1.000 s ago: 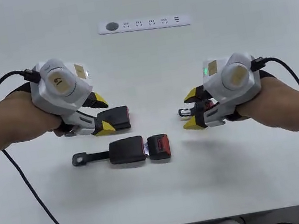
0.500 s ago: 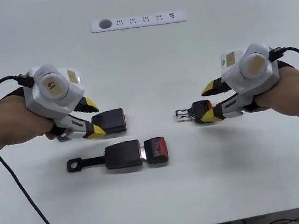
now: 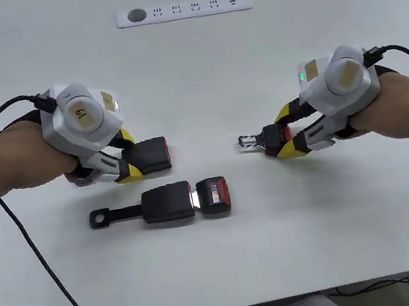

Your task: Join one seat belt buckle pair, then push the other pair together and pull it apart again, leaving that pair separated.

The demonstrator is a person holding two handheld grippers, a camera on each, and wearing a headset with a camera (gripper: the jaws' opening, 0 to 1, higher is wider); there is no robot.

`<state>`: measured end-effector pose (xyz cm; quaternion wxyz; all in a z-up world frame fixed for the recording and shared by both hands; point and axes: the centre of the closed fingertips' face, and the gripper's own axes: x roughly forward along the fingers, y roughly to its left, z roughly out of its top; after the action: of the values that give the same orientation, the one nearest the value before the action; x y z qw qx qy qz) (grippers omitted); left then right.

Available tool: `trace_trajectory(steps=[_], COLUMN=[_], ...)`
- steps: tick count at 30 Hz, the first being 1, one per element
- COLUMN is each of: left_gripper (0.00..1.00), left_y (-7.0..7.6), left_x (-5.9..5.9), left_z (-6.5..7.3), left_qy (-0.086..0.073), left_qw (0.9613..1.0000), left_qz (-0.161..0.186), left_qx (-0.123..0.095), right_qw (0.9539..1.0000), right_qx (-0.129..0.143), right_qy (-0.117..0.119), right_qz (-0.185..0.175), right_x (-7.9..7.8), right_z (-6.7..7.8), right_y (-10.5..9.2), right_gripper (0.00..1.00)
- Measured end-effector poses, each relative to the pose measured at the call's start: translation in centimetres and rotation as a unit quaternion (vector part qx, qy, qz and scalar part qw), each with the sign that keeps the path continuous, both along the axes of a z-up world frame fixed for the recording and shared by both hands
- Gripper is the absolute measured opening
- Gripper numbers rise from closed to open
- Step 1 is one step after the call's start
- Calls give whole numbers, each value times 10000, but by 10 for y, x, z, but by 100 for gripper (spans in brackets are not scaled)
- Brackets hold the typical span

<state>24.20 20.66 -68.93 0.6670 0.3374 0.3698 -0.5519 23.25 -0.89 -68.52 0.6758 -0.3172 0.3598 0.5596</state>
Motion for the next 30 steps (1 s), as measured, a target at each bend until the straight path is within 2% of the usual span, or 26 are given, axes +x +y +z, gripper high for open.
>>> trace_trajectory(steps=[1, 4, 9, 20, 22, 30], left_gripper=[33, 33, 33, 32, 32, 32], left_y=[0, -2, -6, -6, -5, -2], left_x=[0, -3, -8, -7, -6, -2], left_z=[-1, 2, 4, 4, 3, 0], left_qy=[-45, -5, -42, 48, 53, 48], left_qw=[9999, 9999, 9992, 9991, 9990, 9991], left_qz=[-116, -166, -404, -391, -400, -383], left_qx=[47, 31, 72, 138, 171, 189], right_qw=[10000, 9999, 9997, 9999, 9999, 9999], right_qx=[-6, 2, -3, -74, -72, 48], right_qy=[-4, 24, 47, 11, -4, -49], right_qz=[44, 135, 235, 112, 108, 95], right_x=[-1, 0, -1, 2, 4, 3], right_z=[0, 0, -1, -1, -1, -1], right_y=[1, 0, 0, 3, 6, 39], right_gripper=[32, 31, 31, 31, 31, 31])
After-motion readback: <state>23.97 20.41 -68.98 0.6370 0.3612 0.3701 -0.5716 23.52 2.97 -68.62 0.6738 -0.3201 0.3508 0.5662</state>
